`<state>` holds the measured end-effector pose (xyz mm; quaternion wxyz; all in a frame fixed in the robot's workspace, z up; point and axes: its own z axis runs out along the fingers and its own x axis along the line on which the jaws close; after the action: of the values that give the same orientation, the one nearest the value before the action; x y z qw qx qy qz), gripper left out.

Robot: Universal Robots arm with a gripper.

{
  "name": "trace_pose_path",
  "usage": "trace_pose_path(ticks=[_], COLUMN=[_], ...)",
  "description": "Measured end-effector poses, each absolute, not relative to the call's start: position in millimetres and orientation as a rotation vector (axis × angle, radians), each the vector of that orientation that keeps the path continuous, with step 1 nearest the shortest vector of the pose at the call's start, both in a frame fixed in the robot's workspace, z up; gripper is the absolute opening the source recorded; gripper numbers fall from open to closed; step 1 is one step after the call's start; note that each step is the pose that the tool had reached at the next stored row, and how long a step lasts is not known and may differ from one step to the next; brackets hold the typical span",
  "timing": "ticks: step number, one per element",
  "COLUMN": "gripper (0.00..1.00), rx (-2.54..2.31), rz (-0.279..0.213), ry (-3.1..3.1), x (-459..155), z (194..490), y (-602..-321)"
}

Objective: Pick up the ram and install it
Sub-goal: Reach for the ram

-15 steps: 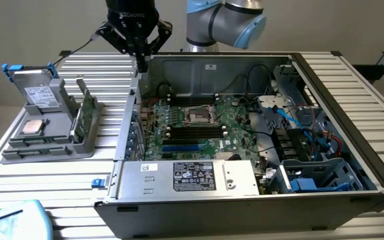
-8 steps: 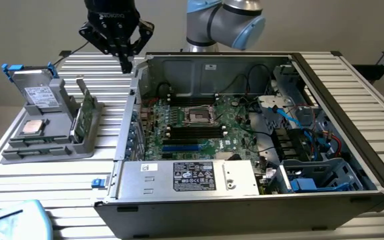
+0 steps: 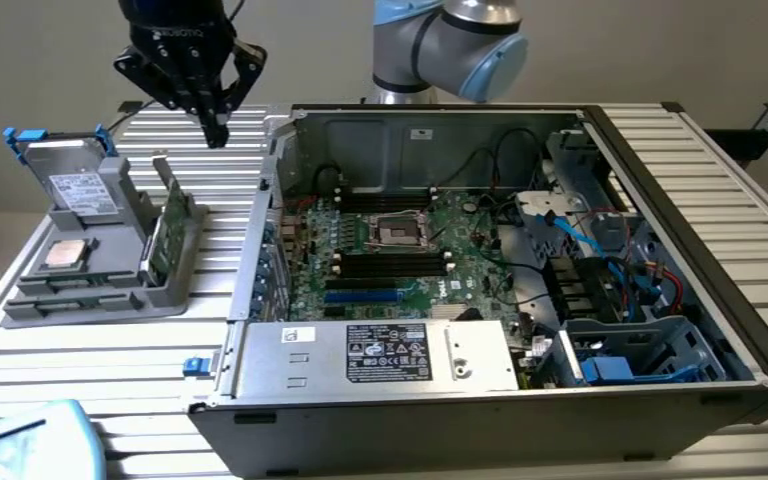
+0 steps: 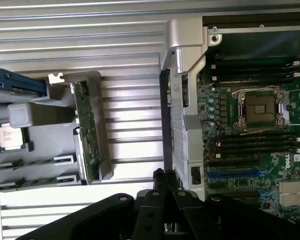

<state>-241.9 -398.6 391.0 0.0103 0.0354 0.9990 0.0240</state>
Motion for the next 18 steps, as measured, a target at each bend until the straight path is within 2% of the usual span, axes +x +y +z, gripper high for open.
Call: trace_pose_path(ticks=[18], gripper=[0.11], rx=[0.11], rz=[0.075], ry=[3.118], x=[-323], z=[389], y=[-399])
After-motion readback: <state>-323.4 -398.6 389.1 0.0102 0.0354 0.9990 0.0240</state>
